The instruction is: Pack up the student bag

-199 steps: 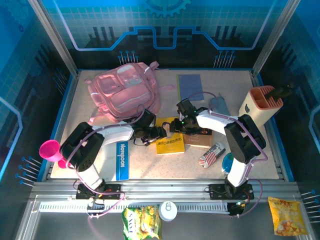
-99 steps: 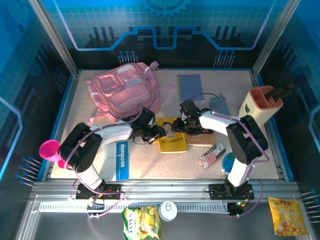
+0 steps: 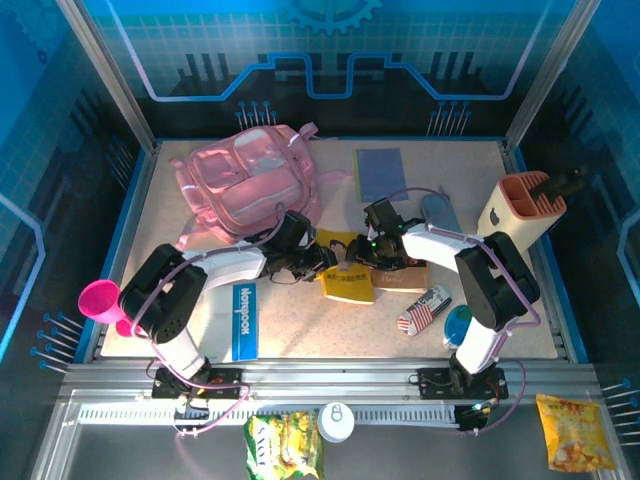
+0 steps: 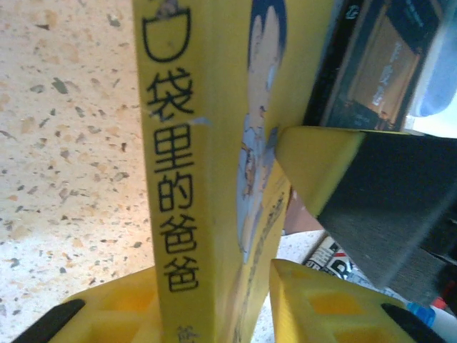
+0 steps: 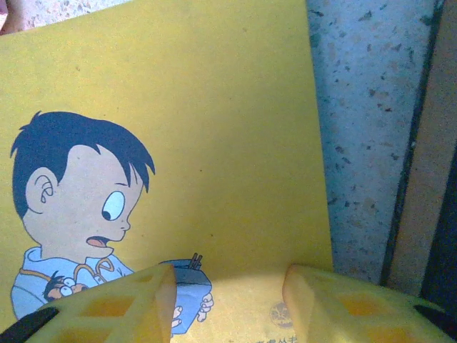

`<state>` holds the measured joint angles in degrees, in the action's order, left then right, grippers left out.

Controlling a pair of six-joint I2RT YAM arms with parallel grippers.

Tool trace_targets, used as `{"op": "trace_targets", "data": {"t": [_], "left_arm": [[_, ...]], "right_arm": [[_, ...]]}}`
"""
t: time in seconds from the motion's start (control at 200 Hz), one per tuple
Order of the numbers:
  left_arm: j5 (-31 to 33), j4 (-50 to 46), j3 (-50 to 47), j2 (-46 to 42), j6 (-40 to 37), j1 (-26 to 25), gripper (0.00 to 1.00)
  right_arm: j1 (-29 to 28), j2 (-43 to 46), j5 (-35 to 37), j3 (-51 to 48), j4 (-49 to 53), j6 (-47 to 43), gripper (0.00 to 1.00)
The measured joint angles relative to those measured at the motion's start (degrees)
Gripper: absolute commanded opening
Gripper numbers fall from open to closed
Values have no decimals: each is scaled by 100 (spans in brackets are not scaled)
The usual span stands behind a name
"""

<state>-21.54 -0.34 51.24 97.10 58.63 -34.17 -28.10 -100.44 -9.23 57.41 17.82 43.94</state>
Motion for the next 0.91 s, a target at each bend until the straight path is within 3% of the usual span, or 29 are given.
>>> {"op": "trace_targets", "data": {"t": [0.175, 0.315, 0.535, 0.685, 0.835, 0.905], "left_arm": [[4, -24, 46, 48, 4, 13, 18], [-42, -94, 164, 46, -46, 52, 0], [-31, -308, 361, -201, -142, 223, 0], [39, -487, 402, -732, -208, 509, 0], [199, -549, 398, -1379, -199, 927, 0], [385, -479, 330, -1716, -140, 1128, 0]], "right_arm": [[11, 57, -20, -66, -72, 7, 48], [50, 225, -46, -214, -221, 33, 54], [376, 1113, -323, -660, -363, 214, 74], [833, 1668, -903, -1088, -1327, 636, 82], [1016, 1687, -1414, -1412, -2218, 1209, 100], [1012, 1685, -1596, -1515, -2623, 1561, 100]]}}
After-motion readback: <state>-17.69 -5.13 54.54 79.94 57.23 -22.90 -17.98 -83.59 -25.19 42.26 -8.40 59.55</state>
